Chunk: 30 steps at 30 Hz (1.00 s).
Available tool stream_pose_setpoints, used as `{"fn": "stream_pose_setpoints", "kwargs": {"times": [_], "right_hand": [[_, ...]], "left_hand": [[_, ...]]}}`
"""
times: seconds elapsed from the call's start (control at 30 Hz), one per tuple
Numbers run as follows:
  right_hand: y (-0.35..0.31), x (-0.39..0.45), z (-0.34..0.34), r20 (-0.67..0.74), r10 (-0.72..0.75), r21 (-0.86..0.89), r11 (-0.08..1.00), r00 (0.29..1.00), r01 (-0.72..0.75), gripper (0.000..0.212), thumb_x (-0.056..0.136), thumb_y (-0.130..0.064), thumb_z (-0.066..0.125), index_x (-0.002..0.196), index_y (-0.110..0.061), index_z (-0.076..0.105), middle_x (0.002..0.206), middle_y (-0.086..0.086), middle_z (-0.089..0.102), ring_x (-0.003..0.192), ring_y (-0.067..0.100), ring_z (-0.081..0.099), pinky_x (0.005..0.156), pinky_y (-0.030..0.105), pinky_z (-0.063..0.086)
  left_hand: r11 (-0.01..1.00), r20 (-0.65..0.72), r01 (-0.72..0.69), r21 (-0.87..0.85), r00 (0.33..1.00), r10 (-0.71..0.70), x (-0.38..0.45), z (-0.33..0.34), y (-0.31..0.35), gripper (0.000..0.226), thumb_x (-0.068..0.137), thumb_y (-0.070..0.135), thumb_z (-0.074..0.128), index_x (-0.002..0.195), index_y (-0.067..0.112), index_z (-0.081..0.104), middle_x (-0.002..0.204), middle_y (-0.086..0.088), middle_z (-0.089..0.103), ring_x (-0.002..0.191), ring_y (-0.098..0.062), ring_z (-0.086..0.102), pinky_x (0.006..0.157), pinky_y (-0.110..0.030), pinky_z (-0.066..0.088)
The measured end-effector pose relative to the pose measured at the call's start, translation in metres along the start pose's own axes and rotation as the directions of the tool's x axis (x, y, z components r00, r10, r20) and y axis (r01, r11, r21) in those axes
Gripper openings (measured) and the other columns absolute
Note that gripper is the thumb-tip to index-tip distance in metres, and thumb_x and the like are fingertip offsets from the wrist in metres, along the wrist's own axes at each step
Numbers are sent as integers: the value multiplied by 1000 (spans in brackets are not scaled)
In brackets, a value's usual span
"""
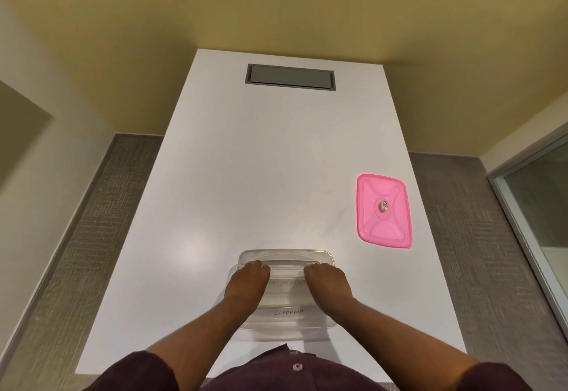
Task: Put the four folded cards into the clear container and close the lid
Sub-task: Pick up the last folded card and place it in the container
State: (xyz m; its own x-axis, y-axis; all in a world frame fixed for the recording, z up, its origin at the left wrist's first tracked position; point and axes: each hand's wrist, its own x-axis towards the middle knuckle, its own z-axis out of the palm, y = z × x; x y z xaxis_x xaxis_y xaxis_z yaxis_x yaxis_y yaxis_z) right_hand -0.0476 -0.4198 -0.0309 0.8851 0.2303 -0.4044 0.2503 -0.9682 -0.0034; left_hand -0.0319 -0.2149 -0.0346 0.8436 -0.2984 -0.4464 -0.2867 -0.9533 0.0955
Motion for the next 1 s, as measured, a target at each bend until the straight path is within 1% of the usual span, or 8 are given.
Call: {"fn": "stream_pose_setpoints", "kwargs": {"times": [0.2, 0.33, 0.4, 0.47, 0.57, 0.67, 0.77, 1.0], "right_hand": [[-4, 1, 1, -8, 35, 20, 999, 999, -35, 36, 78, 15, 53, 106, -7, 59, 105, 13, 63, 96, 34, 62, 62, 37, 39], [-2, -1, 3, -43, 26, 60, 998, 999, -24, 35, 77, 14, 53, 105, -8, 59, 103, 11, 62, 97, 33, 60, 59, 38, 40], [0, -4, 3, -85, 16, 95, 995, 996, -8, 30, 81, 5, 54, 105, -11, 60, 101, 8, 63, 96, 32, 61, 59, 39, 46], [3, -6, 0, -143, 17, 145, 989, 990, 4, 21, 90, -12, 56, 110, -15, 62, 103, 4, 65, 99, 30, 62, 66, 41, 53], [13, -8, -10, -270, 94, 329, 944, 958, 0, 22, 94, -35, 56, 109, -24, 68, 102, -4, 72, 94, 22, 67, 72, 38, 54], [28, -8, -22, -324, 176, 525, 851, 930, 22, 16, 91, -39, 57, 90, -29, 69, 86, -12, 73, 78, 8, 66, 70, 30, 51], [47, -5, -38, -289, 253, 736, 676, 923, 45, 12, 89, -35, 66, 84, -27, 74, 77, -15, 74, 71, 3, 66, 68, 21, 50], [126, -1, -53, -147, 496, 940, 339, 856, -35, 10, 88, -13, 70, 83, -18, 76, 73, -4, 76, 71, 11, 73, 74, 35, 61]], "left_hand": [[1000, 12, 23, -3, 1000, -23, -2, 2, 0, 44, 78, -10, 62, 115, 11, 53, 116, -10, 57, 102, -28, 62, 75, -36, 51], [998, 1, 21, -55, 1000, -21, -3, 0, 2, 41, 81, -8, 57, 117, 11, 52, 118, -9, 55, 105, -28, 60, 77, -36, 50], [993, -32, 20, -116, 999, -24, -2, -2, 2, 31, 87, 1, 54, 116, 12, 54, 117, -7, 57, 105, -26, 61, 77, -36, 49], [987, -85, -5, -162, 996, -9, -1, -3, 2, 24, 92, 13, 50, 115, 14, 56, 115, -4, 60, 104, -25, 61, 77, -37, 50], [964, -218, -48, -260, 976, -11, 4, -15, 5, 22, 94, 27, 46, 106, 21, 63, 103, 2, 67, 96, -24, 65, 75, -38, 54], [956, -299, -42, -292, 953, -50, 17, -34, 16, 23, 93, 31, 41, 90, 23, 62, 87, 6, 69, 80, -21, 66, 70, -37, 54], [936, -367, -55, -347, 927, -81, 34, -53, 32, 21, 93, 33, 44, 92, 27, 64, 86, 8, 70, 79, -19, 66, 69, -35, 53], [916, -332, -56, -398, 939, -87, 80, -78, 77, 20, 91, 33, 47, 94, 29, 66, 82, 4, 72, 77, -22, 67, 68, -34, 53]]}}
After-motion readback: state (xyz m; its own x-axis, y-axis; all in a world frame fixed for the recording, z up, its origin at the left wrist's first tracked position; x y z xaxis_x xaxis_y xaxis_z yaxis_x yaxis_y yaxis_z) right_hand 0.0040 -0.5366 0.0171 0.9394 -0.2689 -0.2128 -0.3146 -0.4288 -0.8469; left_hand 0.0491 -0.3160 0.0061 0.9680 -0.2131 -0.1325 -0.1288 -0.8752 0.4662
